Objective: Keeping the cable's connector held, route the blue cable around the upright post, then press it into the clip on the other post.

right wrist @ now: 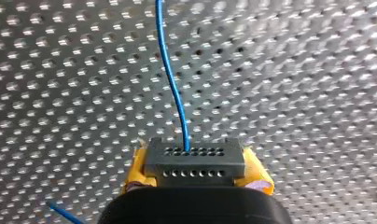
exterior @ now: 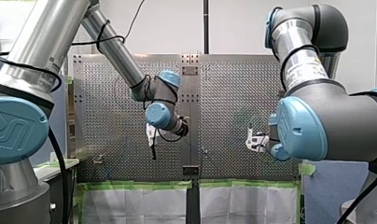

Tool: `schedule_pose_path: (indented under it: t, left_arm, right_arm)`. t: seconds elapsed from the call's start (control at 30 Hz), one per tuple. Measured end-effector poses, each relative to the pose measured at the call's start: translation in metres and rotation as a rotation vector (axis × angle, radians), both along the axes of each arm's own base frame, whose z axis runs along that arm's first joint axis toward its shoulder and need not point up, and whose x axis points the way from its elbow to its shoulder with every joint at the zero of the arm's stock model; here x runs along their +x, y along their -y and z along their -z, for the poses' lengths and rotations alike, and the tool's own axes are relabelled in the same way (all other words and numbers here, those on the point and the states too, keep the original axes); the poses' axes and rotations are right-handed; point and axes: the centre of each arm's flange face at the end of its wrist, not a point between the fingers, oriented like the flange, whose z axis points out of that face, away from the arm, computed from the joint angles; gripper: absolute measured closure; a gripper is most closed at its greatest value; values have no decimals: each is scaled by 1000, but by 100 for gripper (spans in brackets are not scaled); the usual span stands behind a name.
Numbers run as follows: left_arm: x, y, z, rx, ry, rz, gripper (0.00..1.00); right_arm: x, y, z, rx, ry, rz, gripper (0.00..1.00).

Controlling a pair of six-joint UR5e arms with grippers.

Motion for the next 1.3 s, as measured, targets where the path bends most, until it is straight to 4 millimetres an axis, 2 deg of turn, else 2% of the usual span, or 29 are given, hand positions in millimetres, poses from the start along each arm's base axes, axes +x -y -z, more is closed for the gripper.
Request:
schedule_pose_path:
  t: [0.6,1.3]
  left_arm:
    - [-46,-39,-18,-6,13,24,0]
    - [-48,-41,-19,-4,13,25,0]
  right_arm:
    - [18,6,-90,-173,12,-84,100]
    - [19,6,-96,-185,13,-90,100]
